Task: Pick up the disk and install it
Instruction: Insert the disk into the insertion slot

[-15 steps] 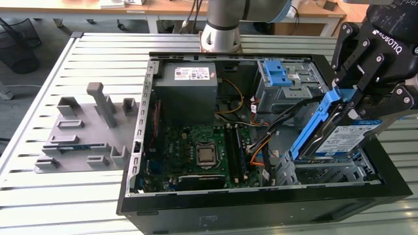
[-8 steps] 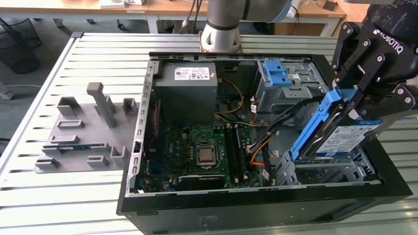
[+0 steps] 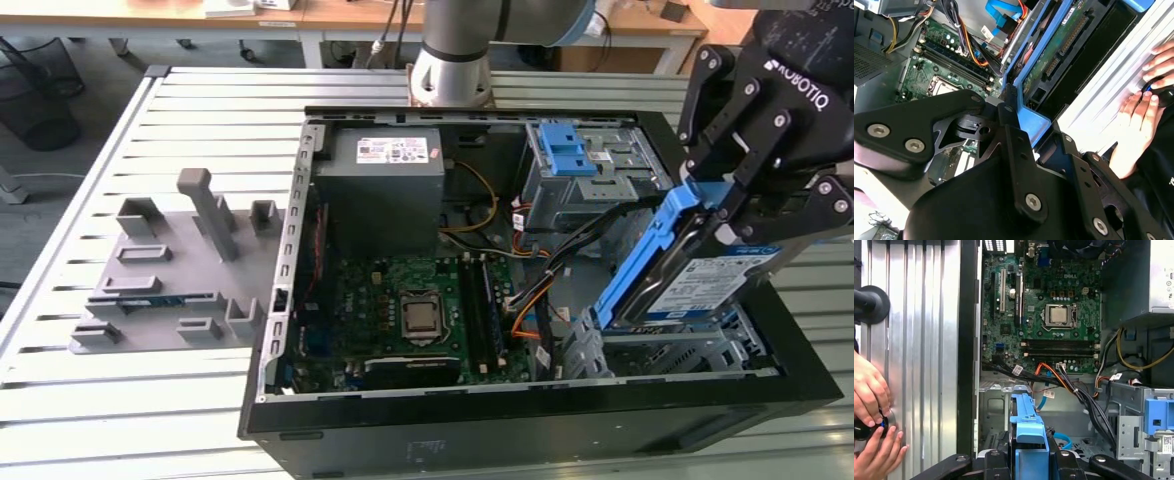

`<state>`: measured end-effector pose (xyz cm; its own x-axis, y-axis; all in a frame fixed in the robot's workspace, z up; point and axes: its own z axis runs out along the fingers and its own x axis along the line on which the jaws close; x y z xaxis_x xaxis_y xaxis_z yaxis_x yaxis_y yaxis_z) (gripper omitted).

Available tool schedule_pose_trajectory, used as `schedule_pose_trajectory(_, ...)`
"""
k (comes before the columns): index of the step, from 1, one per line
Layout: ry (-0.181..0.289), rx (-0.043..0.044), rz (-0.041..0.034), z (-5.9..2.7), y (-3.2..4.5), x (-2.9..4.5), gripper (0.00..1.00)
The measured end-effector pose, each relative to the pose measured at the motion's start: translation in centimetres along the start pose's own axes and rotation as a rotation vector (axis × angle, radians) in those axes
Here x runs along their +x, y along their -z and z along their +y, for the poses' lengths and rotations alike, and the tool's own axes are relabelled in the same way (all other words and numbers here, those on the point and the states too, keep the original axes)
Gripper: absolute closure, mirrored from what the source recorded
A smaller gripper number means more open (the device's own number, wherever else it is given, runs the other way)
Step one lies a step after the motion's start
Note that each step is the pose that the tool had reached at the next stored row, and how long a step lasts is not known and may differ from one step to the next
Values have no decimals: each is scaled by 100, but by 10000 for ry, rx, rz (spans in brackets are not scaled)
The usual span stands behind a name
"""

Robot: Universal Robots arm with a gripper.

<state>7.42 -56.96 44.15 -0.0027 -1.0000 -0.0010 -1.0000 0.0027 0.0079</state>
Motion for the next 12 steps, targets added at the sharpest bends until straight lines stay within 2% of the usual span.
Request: schedule_pose_trajectory(12, 50, 0, 2, 6, -46, 12, 64)
